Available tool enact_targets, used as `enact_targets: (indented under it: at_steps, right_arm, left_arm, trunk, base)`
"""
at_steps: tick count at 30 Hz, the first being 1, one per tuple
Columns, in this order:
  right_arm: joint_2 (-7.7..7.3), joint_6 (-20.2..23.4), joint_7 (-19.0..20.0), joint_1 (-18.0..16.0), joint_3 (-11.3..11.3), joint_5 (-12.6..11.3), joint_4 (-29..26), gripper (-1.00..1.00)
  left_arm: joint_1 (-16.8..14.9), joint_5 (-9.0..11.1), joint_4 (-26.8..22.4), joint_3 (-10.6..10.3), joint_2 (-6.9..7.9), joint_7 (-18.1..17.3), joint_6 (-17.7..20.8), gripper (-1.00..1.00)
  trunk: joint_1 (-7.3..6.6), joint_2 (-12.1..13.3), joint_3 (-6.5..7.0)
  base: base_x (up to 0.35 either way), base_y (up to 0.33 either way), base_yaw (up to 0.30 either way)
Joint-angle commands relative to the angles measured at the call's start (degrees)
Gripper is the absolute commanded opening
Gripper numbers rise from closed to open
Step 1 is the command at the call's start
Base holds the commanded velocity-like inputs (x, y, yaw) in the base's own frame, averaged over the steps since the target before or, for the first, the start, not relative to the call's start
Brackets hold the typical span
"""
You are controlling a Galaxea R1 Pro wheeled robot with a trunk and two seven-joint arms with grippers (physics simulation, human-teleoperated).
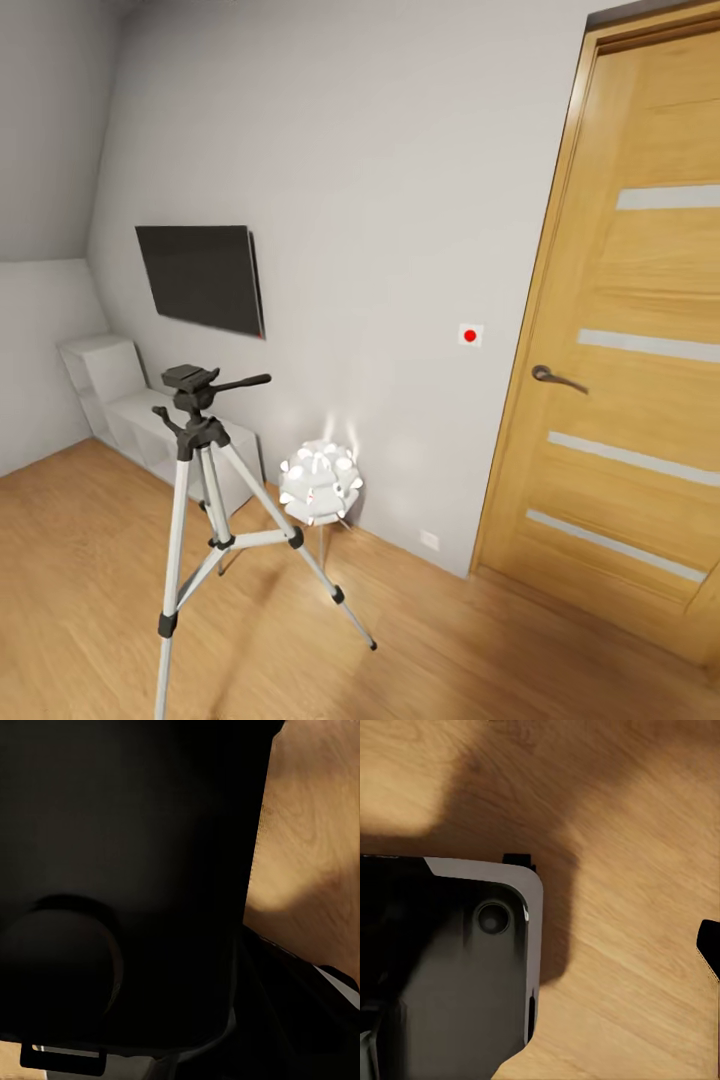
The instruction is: Attach the digital camera to the camera tripod in the bedroom.
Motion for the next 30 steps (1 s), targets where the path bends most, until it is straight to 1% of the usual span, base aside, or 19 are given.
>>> enact_targets:
  at_steps: [1,7,11,30]
  right_arm:
    - [-0.01,-0.33,0.2,-0.06,0.45,-0.29,0.18,1.0]
    - [-0.05,-0.28,0.27,-0.06,0.45,-0.29,0.18,1.0]
    - [-0.02,-0.27,0.28,-0.06,0.45,-0.29,0.18,1.0]
    - [-0.01,-0.3,0.28,-0.06,0.53,-0.29,0.18,1.0]
  left_arm:
    - [-0.01,0.35,0.02,-0.48,0.01,-0.02,-0.07,-1.0]
    - [-0.01,0.3,0.0,-0.52,-0.1,-0.02,-0.07,-1.0]
    - [-0.01,0.26,-0.02,-0.53,-0.15,-0.02,-0.07,-1.0]
    - [-0.01,0.25,-0.02,-0.53,-0.07,-0.02,-0.07,-1.0]
  trunk:
    - [0.02,-0.04,-0.02]
    - [0.02,-0.04,-0.02]
    - [0.02,-0.04,-0.02]
    - [0.02,-0.04,-0.02]
  base:
    - [0.0,0.0,0.3]
    - [0.01,-0.005,0.3]
    - [0.084,-0.09,0.3]
    - [0.163,-0.225,0.3]
